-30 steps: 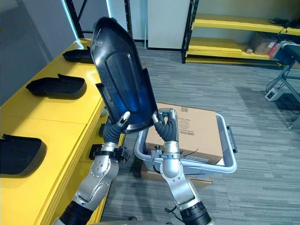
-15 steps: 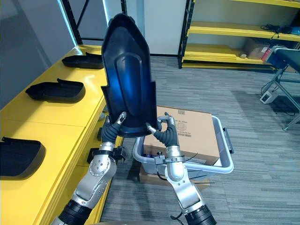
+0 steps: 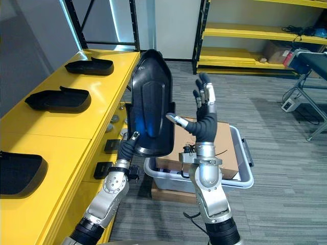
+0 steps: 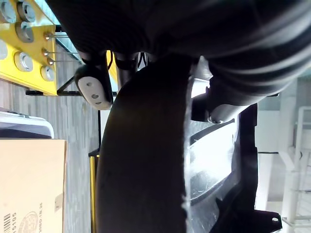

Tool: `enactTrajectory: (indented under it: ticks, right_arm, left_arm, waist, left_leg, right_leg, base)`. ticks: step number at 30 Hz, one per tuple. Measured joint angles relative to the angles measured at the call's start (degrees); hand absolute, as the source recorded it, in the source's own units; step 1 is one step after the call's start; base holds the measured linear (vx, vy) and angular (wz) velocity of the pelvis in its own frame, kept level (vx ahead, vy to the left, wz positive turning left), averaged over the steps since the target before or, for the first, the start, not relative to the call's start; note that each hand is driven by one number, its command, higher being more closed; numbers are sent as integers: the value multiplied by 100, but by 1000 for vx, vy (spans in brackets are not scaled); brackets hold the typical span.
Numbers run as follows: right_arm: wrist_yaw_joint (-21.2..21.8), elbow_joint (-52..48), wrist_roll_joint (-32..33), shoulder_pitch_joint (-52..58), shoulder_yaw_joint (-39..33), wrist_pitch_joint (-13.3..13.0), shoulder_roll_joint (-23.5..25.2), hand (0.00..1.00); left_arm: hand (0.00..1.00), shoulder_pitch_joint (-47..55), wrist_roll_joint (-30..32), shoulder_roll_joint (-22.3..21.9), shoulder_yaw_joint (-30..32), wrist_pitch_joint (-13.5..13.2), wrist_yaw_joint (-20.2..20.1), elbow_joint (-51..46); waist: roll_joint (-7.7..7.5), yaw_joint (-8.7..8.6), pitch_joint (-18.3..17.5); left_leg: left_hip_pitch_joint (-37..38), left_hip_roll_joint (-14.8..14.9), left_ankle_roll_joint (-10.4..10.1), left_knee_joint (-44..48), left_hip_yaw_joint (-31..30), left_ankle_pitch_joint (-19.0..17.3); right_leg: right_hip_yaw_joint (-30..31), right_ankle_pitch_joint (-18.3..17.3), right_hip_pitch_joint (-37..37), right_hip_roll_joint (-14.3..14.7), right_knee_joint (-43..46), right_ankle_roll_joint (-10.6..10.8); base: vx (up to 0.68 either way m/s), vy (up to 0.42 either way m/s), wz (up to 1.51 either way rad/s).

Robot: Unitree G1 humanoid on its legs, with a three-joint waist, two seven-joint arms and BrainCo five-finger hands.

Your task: Walk over and take plastic housings, then place them on the shelf

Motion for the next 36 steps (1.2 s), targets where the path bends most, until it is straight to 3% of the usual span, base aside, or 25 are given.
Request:
enactTrajectory:
  ticks: [5, 8, 11, 14, 17, 23, 27, 32, 34, 35, 36]
  right_arm:
    - [-302, 11, -13, 476, -1645, -59, 6, 0]
    - [-490, 521, -27, 911, -2486, -55, 17, 0]
    - [-612, 1480, -20, 1288, -3034, 141, 188, 0]
    - [-594, 3052, 117, 1604, -3287, 380, 353, 0]
    - [-537, 4141, 363, 1680, -3326, 520, 438, 0]
    - [182, 6720, 661, 1789, -3209, 842, 469, 0]
    - [473, 7404, 656, 1908, -2864, 987, 467, 0]
    - [560, 7677, 643, 1862, -2410, 1008, 478, 0]
    - [543, 7673, 639, 1763, -2251, 998, 493, 0]
    - [537, 7671, 632, 1678, -2178, 982, 474, 0]
    - [535, 7670, 631, 1666, -2166, 981, 459, 0]
  left_arm:
    - [100, 349, 9, -131, 435, -6, 18, -112]
    - [100, 727, 10, -139, 623, -10, 9, -486]
    - [100, 935, 10, -163, 810, -69, 7, -855]
    - [100, 1194, -23, -175, 958, -204, -3, -1167]
    - [100, 1419, -89, -184, 1001, -268, -15, -1330]
    - [100, 1681, -274, -185, 991, -318, -219, -1388]
    - [100, 1835, -296, -252, 985, -327, -259, -1568]
    - [100, 1897, -295, -293, 1002, -384, -218, -1934]
    - [100, 1997, -296, -336, 996, -443, -209, -2326]
    - [100, 1996, -306, -365, 999, -491, -157, -2578]
    - [100, 1992, -310, -375, 1000, -517, -137, -2623]
  waist:
    - [1, -14, 1]
    - [0, -35, 2]
    - [3, -46, 4]
    - [15, -41, 12]
    - [40, -23, 33]
    - [68, 42, 109]
    - [91, 62, 200]
    - [34, 196, 351]
    - [11, 310, 474]
    - [35, 307, 538]
    - [26, 304, 558]
  left_leg:
    - [1, 0, 1, -19, -4, -1]
    - [0, 4, 0, -45, -1, -1]
    - [0, 6, 0, -59, 6, -2]
    - [0, 12, 11, -67, 47, -14]
    - [4, 19, 20, -66, 114, -30]
    - [-3, 40, 9, 39, 154, -90]
    - [-57, 27, -23, 113, -12, -142]
    - [-264, -143, -35, 302, -753, -139]
    - [-580, -321, 5, 570, -1160, -196]
    - [-916, -200, 64, 778, -677, -311]
    - [-973, -150, 69, 849, -493, -314]
  right_leg:
    - [-3, -1, -3, -1, -11, 1]
    - [0, -2, -16, 0, -18, 2]
    - [9, -3, -25, 0, -23, 3]
    - [56, -4, -46, 2, -23, 3]
    - [112, -4, -65, -1, -16, 3]
    - [102, -57, -16, -17, 96, -2]
    - [-32, -158, 2, -29, 258, -16]
    - [-773, -540, 4, -178, 795, 1]
    - [-1383, -730, -41, -357, 1076, 37]
    - [-1952, -756, -8, -467, 1141, 62]
    - [-2069, -756, 0, -492, 1156, 63]
  base:
    - [0, 0, 0]
    - [0, 0, 0]
    - [0, 0, 0]
    - [-17, -8, -5]
    - [-21, -4, -9]
    - [-12, -8, 0]
    - [-56, -24, 18]
    - [-49, -37, 85]
    - [-30, -1, 171]
    - [-30, 15, 173]
    - [-15, 38, 195]
